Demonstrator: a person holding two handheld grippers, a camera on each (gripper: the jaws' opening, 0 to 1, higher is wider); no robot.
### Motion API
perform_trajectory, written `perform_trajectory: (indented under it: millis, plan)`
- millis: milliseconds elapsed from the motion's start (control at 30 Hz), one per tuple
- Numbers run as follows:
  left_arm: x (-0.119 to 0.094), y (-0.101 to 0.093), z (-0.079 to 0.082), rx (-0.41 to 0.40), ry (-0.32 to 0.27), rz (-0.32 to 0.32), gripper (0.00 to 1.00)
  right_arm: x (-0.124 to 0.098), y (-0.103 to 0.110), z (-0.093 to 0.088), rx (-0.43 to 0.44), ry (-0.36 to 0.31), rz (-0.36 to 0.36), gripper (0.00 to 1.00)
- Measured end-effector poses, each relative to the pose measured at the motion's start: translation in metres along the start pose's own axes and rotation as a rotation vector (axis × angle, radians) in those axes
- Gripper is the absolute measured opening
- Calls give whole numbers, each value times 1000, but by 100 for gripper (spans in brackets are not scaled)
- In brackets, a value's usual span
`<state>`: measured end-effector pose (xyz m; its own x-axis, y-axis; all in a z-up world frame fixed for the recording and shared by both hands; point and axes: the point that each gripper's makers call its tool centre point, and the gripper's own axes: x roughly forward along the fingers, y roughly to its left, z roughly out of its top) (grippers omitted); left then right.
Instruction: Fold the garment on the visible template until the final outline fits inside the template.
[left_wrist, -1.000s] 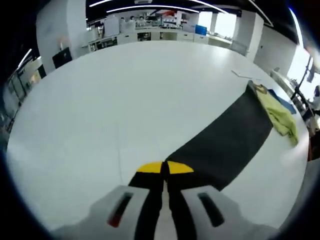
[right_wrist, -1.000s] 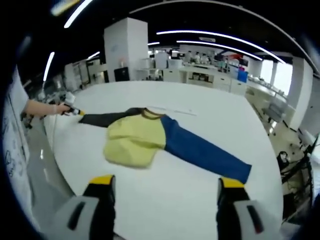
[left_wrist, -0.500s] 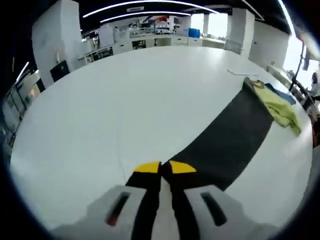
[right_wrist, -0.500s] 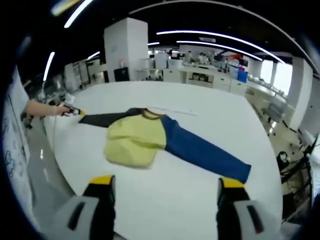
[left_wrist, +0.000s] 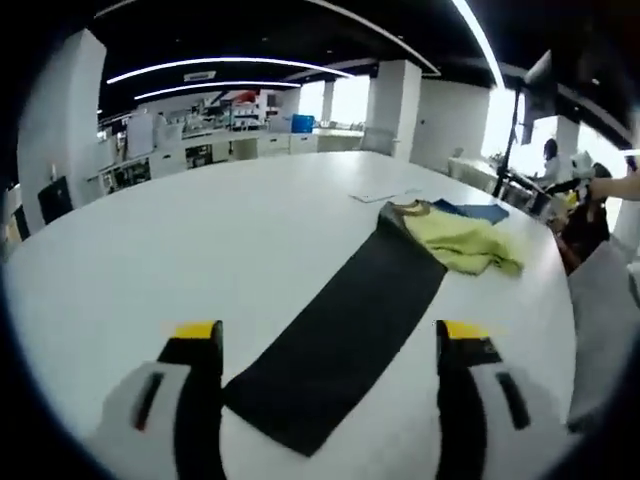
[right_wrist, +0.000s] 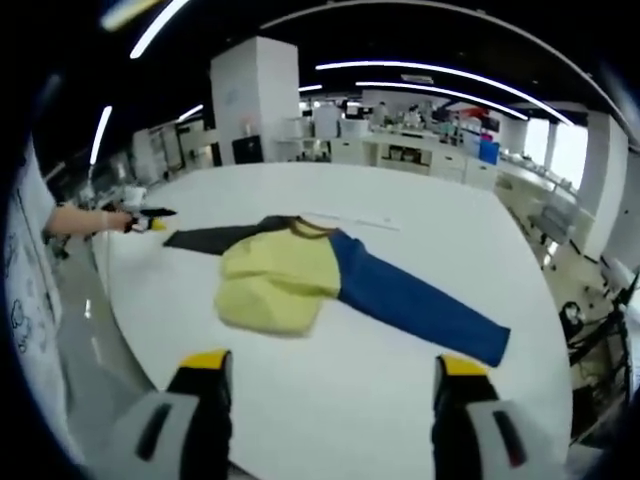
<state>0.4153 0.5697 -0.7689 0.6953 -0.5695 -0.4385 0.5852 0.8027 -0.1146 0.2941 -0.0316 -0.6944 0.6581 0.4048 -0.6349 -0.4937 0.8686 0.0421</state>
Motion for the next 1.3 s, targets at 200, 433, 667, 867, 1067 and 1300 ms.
perform_trajectory:
  millis: [200, 433, 667, 867, 1067, 1300]
  plan:
    - [3, -40, 12, 36, 12, -93, 99, -2, -5, 1, 0, -9, -2, 83]
    - [2, -64, 24, 66, 0, -135, 99, -3, -3, 0, 0, -18, 2, 82]
    - [-3, -86, 30, 74, -12, -170, 99, -3, -3, -1, -4, -25, 17, 81]
    - [-6, -114, 35, 83, -18, -193, 99, -6, -4, -5, -4, -37, 33, 81]
    - [-10, -133, 35, 77, -13, -190, 98, -7, -5, -6, -17, -49, 61, 80]
    - [-14, -170, 33, 74, -25, -191, 95, -8, -4, -8, -33, -64, 91, 80]
